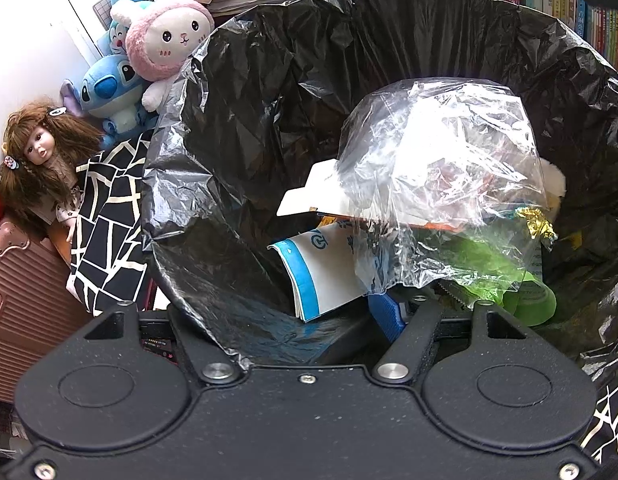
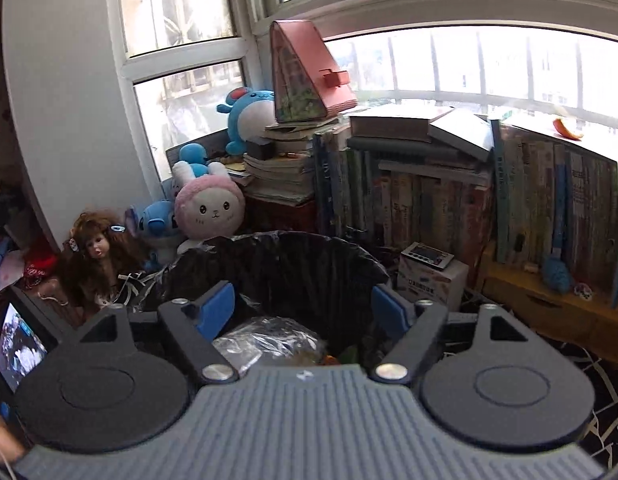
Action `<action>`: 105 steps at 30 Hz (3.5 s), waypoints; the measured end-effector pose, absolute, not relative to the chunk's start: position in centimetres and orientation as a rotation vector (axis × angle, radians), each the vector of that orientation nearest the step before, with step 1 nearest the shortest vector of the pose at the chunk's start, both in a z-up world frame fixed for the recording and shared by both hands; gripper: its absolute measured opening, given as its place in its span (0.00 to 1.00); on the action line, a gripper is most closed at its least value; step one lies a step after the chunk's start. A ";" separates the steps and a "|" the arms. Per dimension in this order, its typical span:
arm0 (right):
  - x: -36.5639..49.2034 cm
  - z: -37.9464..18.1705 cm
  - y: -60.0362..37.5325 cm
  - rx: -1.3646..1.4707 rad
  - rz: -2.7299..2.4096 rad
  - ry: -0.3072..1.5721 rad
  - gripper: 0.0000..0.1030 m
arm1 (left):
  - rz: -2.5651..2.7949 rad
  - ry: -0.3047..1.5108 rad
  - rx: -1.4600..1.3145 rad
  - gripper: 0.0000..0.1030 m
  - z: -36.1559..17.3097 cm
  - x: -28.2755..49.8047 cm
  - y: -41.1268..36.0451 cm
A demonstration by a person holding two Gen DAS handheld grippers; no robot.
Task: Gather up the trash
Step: 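Carry the white tissue over the black bag and open the right tool, then move the right tool back to the brown paper scrap on the mat, then grasp the brown paper scrap with the right tool, then carry the brown paper over the black bag and open the right tool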
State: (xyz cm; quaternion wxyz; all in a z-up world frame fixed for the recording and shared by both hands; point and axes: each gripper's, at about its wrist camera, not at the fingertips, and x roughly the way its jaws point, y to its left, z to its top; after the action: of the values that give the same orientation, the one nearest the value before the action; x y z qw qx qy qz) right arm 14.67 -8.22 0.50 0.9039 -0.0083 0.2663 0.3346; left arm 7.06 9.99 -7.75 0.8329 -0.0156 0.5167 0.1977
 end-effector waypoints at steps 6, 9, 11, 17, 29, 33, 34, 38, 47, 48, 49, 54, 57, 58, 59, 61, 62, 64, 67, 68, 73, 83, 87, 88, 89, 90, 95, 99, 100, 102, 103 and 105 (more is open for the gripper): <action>15.3 -0.8 -12.5 0.003 0.565 0.574 0.85 | 0.419 1.095 -0.033 0.67 -7.7 7.1 10.0; 15.9 -2.0 -15.2 0.011 0.477 0.604 0.85 | 0.419 1.095 -0.032 0.67 -7.7 7.1 9.9; 16.2 -3.3 -17.1 -0.006 0.399 0.619 0.86 | 0.420 1.095 -0.033 0.67 -7.7 7.1 10.0; 16.1 -9.8 -21.2 -0.095 0.189 0.706 0.90 | 0.419 1.094 -0.033 0.67 -7.8 7.1 10.0; 16.9 -19.3 -20.0 -0.087 0.146 0.924 0.86 | 0.418 1.094 -0.033 0.68 -7.7 7.1 9.9; 17.9 -21.2 -19.6 -0.059 0.129 0.962 0.77 | 0.420 1.091 -0.032 0.68 -7.7 7.2 9.9; 18.1 -21.5 -19.6 -0.054 0.129 0.969 0.75 | 0.421 1.091 -0.031 0.68 -7.7 7.2 9.9; 19.0 -22.9 -19.3 -0.047 0.124 1.010 0.71 | 0.422 1.090 -0.027 0.68 -7.7 7.2 9.8; 19.5 -23.2 -19.1 -0.057 0.122 1.020 0.45 | 0.421 1.091 -0.023 0.68 -7.7 7.2 9.8; 19.5 -23.1 -19.2 -0.054 0.119 1.022 0.44 | 0.421 1.091 -0.023 0.68 -7.7 7.2 9.8; 19.5 -23.0 -19.2 -0.047 0.121 1.024 0.41 | 0.421 1.091 -0.023 0.68 -7.7 7.2 9.8; 19.0 -22.3 -19.2 -0.035 0.145 1.013 0.36 | 0.421 1.091 -0.023 0.68 -7.7 7.2 9.8; 18.4 -21.3 -19.2 -0.013 0.159 0.990 0.36 | 0.422 1.089 -0.023 0.68 -7.7 7.2 9.8; 18.2 -20.9 -19.2 -0.002 0.165 0.982 0.36 | 0.422 1.089 -0.024 0.68 -7.7 7.2 9.8; 17.9 -20.5 -19.2 0.007 0.171 0.972 0.36 | 0.422 1.088 -0.024 0.68 -7.7 7.2 9.8; 17.4 -19.5 -19.1 0.021 0.187 0.949 0.36 | 0.423 1.086 -0.024 0.68 -7.6 7.2 9.8; 17.1 -18.9 -19.1 0.029 0.197 0.935 0.36 | 0.423 1.084 -0.025 0.68 -7.6 7.1 9.8; 16.5 -17.6 -19.2 0.045 0.216 0.906 0.36 | 0.424 1.082 -0.025 0.68 -7.6 7.1 9.8; 15.7 -15.4 -19.4 0.067 0.242 0.860 0.36 | 0.424 1.081 -0.026 0.68 -7.6 7.1 9.8; 15.5 -14.6 -19.4 0.073 0.253 0.844 0.36 | 0.424 1.082 -0.025 0.68 -7.7 7.1 9.8; 14.3 -10.7 -19.0 0.086 0.305 0.762 0.36 | 0.424 1.080 -0.024 0.68 -7.6 7.0 9.8; 14.2 -1.7 -15.5 0.117 0.495 0.576 0.37 | 0.423 1.079 -0.025 0.68 -7.6 7.0 9.8; 15.2 0.2 -12.3 0.084 0.585 0.544 0.38 | 0.420 1.076 -0.025 0.68 -7.6 6.9 9.8; 15.4 0.4 -11.4 0.068 0.605 0.538 0.38 | 0.419 1.074 -0.026 0.68 -7.6 6.9 9.8; 15.6 0.6 -10.4 0.050 0.626 0.534 0.38 | 0.419 1.072 -0.026 0.68 -7.6 6.8 9.8; 15.9 0.9 -9.4 0.030 0.649 0.531 0.38 | 0.419 1.071 -0.026 0.68 -7.6 6.8 9.8; 17.2 1.7 -5.3 -0.018 0.732 0.533 0.42 | 0.419 1.068 -0.028 0.68 -7.7 6.7 9.8; 18.6 1.7 -3.7 -0.041 0.742 0.551 0.42 | 0.419 1.065 -0.030 0.68 -7.7 6.8 9.8; 18.9 1.5 -3.7 -0.036 0.744 0.561 0.42 | 0.420 1.064 -0.030 0.68 -7.7 6.8 9.8; 19.6 1.3 -3.6 -0.034 0.740 0.575 0.42 | 0.421 1.062 -0.030 0.68 -7.7 6.8 9.7; 19.8 1.1 -3.5 -0.035 0.737 0.579 0.42 | 0.421 1.062 -0.030 0.68 -7.7 6.8 9.7; 20.0 0.8 -3.6 -0.034 0.732 0.589 0.42 | 0.421 1.061 -0.031 0.68 -7.7 6.7 9.7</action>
State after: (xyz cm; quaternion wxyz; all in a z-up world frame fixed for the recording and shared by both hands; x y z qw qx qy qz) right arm 20.04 -3.60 0.81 0.8915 -0.0163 0.2838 0.3528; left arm 6.72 9.72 -7.73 0.8412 -0.0146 0.5023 0.1995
